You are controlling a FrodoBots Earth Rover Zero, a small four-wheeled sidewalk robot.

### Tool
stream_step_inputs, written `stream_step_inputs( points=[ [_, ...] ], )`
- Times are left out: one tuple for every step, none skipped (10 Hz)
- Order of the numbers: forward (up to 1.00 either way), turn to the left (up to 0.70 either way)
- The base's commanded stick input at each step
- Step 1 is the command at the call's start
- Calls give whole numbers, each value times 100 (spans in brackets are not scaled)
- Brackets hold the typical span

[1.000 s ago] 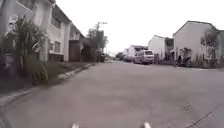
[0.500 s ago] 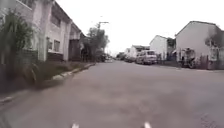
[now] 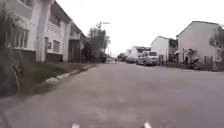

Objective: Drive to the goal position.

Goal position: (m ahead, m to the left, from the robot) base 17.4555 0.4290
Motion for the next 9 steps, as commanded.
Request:
stream_step_inputs(
  points=[
    [70, 0],
    [70, 0],
    [70, 0],
    [70, 0],
    [70, 0],
    [70, 0],
    [70, 0],
    [70, 0],
    [70, 0]
  ],
)
